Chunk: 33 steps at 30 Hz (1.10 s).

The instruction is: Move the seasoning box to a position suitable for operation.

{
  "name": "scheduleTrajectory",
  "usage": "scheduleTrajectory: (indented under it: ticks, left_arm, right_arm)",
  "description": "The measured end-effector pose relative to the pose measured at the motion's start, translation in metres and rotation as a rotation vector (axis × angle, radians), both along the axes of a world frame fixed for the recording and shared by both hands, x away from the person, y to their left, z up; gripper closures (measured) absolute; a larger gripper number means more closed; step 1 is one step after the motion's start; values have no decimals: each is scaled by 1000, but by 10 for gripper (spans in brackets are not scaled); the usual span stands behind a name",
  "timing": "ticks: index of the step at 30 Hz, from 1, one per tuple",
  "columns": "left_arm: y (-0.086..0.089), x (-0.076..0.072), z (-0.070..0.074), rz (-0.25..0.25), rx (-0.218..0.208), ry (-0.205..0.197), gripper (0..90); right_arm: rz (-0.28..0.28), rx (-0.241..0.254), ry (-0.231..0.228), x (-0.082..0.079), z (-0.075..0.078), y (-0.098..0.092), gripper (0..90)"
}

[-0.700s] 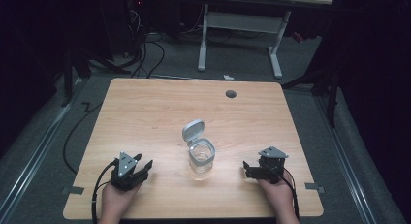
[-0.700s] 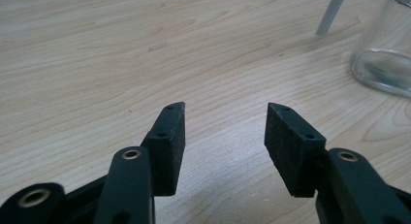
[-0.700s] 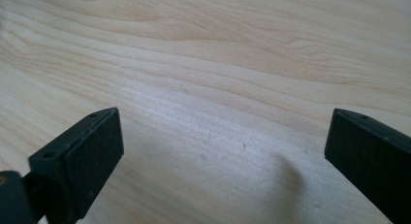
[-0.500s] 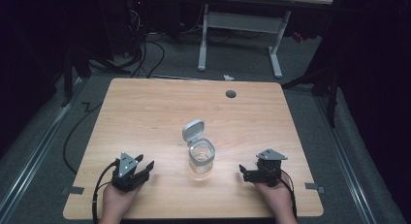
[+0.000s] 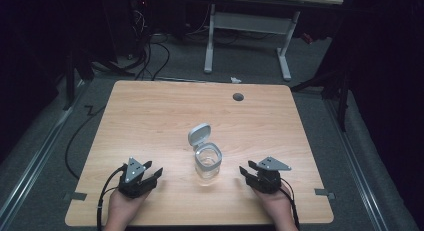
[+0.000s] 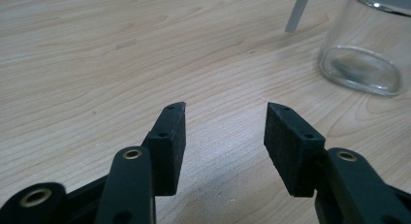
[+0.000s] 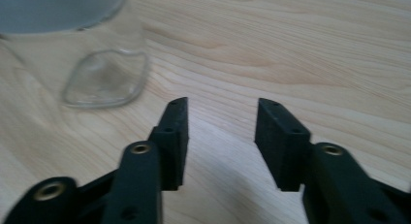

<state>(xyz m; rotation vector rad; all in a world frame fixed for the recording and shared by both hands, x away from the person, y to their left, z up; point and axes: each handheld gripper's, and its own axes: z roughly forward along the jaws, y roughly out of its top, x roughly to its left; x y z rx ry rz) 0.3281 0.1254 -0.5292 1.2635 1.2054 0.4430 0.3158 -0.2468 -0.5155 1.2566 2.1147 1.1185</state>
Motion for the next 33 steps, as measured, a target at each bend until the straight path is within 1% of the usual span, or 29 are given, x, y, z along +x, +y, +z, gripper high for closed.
scheduleTrajectory:
  ticks: [1,2,3,4,5,6,7,9,10,11,13,14,15,17,19,23,29,33]
  left_arm:
    - [1,0,1,5,-3,6,516]
    - [1,0,1,5,-3,6,518]
    - [2,1,1,7,-12,10,518]
    - [2,1,1,10,-17,11,521]
    - [2,1,1,10,-15,12,523]
    - [2,1,1,10,-15,12,524]
    - [2,1,1,9,-16,14,529]
    - [2,1,1,15,-12,14,531]
    - [2,1,1,16,-12,16,537]
    - [1,1,1,17,-15,16,539]
    - [1,1,1,16,-13,14,541]
    - [1,1,2,15,-14,14,541]
    - [1,0,2,16,-17,14,541]
    - [1,0,2,16,-15,13,542]
    - [1,0,2,16,-17,15,545]
    - [1,1,2,14,-19,18,547]
    - [2,1,1,11,-25,34,544]
    - [2,1,1,14,-23,26,545]
  right_arm:
    - [28,16,-1,0,0,5,636]
    - [28,16,-1,0,0,5,636]
    - [37,23,-1,0,0,7,655]
    - [50,36,5,1,0,10,679]
    - [60,54,1,1,0,15,721]
    - [60,54,1,1,0,15,721]
    - [63,54,-18,2,0,21,773]
    - [63,50,-22,2,1,22,789]
    - [64,41,-35,3,2,26,830]
    - [64,35,-44,4,2,27,843]
    - [67,34,-53,6,3,31,861]
    - [69,35,-54,8,3,34,868]
    - [72,30,-64,10,3,38,875]
    - [70,26,-67,10,3,40,883]
    - [66,35,-71,12,3,44,900]
    - [62,12,-87,16,4,51,900]
    - [68,2,-77,20,3,55,900]
    - [72,2,-72,22,2,58,900]
